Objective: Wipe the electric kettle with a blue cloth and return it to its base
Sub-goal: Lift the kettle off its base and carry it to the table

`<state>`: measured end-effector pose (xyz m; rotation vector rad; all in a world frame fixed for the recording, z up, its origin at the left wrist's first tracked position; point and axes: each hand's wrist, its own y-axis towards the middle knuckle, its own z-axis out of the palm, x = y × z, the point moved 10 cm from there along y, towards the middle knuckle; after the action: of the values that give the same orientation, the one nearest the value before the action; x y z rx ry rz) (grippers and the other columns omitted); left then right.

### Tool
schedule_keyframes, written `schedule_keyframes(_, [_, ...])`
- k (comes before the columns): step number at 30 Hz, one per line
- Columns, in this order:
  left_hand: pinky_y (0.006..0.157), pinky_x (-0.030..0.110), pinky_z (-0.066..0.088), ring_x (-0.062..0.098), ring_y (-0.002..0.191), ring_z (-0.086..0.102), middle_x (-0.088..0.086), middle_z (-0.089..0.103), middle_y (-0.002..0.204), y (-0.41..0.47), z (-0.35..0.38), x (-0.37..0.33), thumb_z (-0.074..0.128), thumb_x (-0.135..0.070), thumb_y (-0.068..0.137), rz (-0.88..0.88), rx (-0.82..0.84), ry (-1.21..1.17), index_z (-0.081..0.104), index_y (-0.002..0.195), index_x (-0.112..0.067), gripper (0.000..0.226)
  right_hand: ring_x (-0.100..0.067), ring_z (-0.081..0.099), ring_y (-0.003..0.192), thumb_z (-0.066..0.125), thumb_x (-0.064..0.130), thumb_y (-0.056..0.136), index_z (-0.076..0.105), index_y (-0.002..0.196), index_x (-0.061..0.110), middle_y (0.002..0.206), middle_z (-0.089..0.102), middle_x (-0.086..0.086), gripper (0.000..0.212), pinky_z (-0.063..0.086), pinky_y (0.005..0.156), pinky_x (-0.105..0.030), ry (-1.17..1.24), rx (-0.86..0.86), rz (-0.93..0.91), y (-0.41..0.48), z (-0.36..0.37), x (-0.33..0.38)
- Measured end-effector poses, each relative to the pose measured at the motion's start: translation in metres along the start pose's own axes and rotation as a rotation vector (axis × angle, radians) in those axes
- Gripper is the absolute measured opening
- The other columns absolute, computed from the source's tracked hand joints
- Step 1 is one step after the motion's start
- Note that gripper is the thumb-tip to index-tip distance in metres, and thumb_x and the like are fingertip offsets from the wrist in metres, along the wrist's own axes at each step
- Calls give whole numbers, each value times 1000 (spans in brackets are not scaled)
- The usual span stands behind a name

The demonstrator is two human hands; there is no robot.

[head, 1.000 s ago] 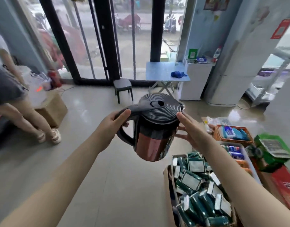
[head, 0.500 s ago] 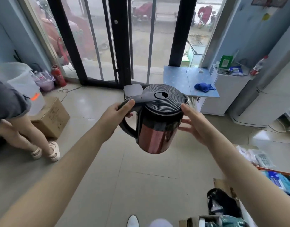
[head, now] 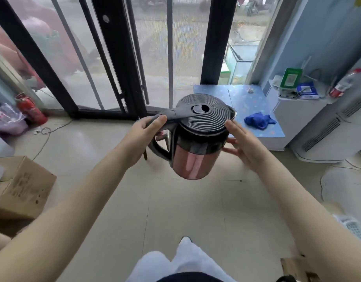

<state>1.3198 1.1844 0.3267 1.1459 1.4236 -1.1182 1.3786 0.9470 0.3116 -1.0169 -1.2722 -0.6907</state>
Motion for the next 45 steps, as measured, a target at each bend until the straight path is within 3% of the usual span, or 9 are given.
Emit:
schedule_keyframes(5, [84,38,47,13,88,57,1,64,93,125,-23,-2,62,-74,73,-43,3,41,71,109,-20,66,-18,58,120,64,59,78,61,120,40,123,66,16,46,48,100,-45,31,-21,14,113,-22,26])
schedule_keyframes(9, [107,53,41,16,94,59,17,69,110,231,-31,2,63,-80,70,-64,58,58,71,112,-21,73,-16,59,118,59,61,75,60,118,43,121,66,18,47,49,98,-41,44,-86,28,199,-42,35])
schedule_keyframes(13, [109,44,42,16,106,64,0,73,113,345,-24,3,65,-73,73,-104,181,82,69,116,-22,67,-17,57,121,59,61,80,54,129,38,129,62,15,54,47,102,-44,80,-213,40,282,-73,38])
schedule_keyframes(20, [100,50,48,26,99,64,19,69,112,503,31,-9,64,-68,71,-144,358,135,68,112,-10,71,-10,58,116,62,57,81,55,119,43,118,64,23,41,46,103,-44,214,-482,69,361,-147,34])
schedule_keyframes(23, [98,44,48,22,94,62,7,68,97,556,75,-8,64,-69,69,-164,456,158,72,101,-19,60,-10,60,113,62,54,83,55,119,41,116,67,19,40,48,100,-41,248,-570,57,378,-190,33])
schedule_keyframes(27, [81,43,41,19,84,54,6,61,87,610,119,-12,64,-69,66,-107,478,168,62,108,4,84,-11,59,116,62,55,77,55,122,39,118,67,19,48,49,96,-38,271,-593,63,409,-237,31])
schedule_keyframes(30, [99,49,46,22,91,62,13,66,96,640,141,-8,61,-67,68,-116,521,220,59,112,7,87,-8,59,113,63,49,84,56,119,40,116,67,20,37,47,96,-37,300,-607,85,434,-263,24])
schedule_keyframes(39, [98,42,50,17,96,68,4,71,103,731,219,21,59,-72,68,-128,784,393,68,107,-20,65,-11,56,122,60,51,80,57,123,34,128,64,10,47,46,99,-37,410,-819,137,473,-313,-17])
schedule_keyframes(45, [81,29,46,18,94,64,2,65,99,808,272,77,72,-50,83,-139,998,458,57,87,-34,23,1,63,104,62,35,86,57,119,33,120,65,13,34,48,84,-19,495,-1060,187,509,-327,-59])
